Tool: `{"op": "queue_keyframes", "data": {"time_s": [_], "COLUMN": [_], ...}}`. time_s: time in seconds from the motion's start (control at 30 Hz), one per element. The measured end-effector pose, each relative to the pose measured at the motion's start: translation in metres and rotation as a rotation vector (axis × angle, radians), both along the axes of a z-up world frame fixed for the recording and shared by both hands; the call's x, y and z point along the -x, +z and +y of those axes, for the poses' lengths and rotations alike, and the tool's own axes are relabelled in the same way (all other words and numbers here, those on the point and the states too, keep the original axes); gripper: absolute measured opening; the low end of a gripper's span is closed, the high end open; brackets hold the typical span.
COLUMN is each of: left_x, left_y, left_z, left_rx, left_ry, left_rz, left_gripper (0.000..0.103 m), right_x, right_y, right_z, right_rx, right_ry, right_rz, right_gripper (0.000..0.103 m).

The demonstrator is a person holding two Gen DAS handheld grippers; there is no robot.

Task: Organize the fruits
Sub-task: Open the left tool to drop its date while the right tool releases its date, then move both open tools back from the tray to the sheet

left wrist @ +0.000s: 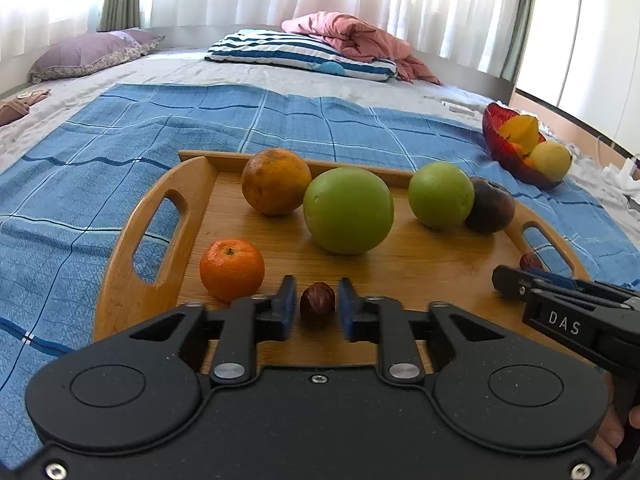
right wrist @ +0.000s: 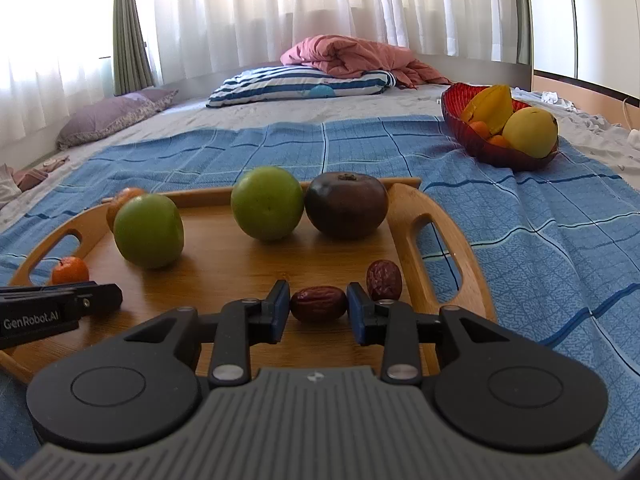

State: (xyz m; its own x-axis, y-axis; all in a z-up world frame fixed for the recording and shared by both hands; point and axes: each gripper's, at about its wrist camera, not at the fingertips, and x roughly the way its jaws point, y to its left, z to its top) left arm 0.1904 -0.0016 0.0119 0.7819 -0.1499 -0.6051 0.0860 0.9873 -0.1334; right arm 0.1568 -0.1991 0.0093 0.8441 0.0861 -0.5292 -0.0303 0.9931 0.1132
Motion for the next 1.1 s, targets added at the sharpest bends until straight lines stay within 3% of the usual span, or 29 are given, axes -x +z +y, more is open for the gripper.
{"op": "queue_keyframes", "data": {"time_s": [0.03, 0.17, 0.4, 0.73, 1.1], "left_x": [0.001, 0.007, 0.025, 0.056, 0.094], "left_y": [0.002, 0.009, 0.021, 0.030, 0.026], "left_z": [0.000, 0.001, 0.002, 0.007, 0.010], "left_rx": [0.002, 0.004, -0.003, 0.006, -0.018], "left_ry": [-0.003, -0.004, -0.005, -0.008, -0.014], "left_rz": [-0.002, -0.023, -0.055, -0.083, -0.105], "left_gripper": [0.041, 0.049, 0.078, 0.093, 0.098], "right_x": [0.000, 0.007, 0.027, 0.058, 0.090], "right_y": [0.000, 0.006, 0.015, 0.020, 0.015], "right_z": [0.000, -0.001, -0.003, -0.010, -0.008], "right_rx": [0.000, 0.002, 0.030, 0.018, 0.045], "right_ry": [0.000, 0.016, 0.017, 0.023, 0.059], "right_rz": [0.000, -0.031, -0.087, -0.129, -0.148], "right_gripper": [0.051, 0.060, 0.074, 0.087, 0.096]}}
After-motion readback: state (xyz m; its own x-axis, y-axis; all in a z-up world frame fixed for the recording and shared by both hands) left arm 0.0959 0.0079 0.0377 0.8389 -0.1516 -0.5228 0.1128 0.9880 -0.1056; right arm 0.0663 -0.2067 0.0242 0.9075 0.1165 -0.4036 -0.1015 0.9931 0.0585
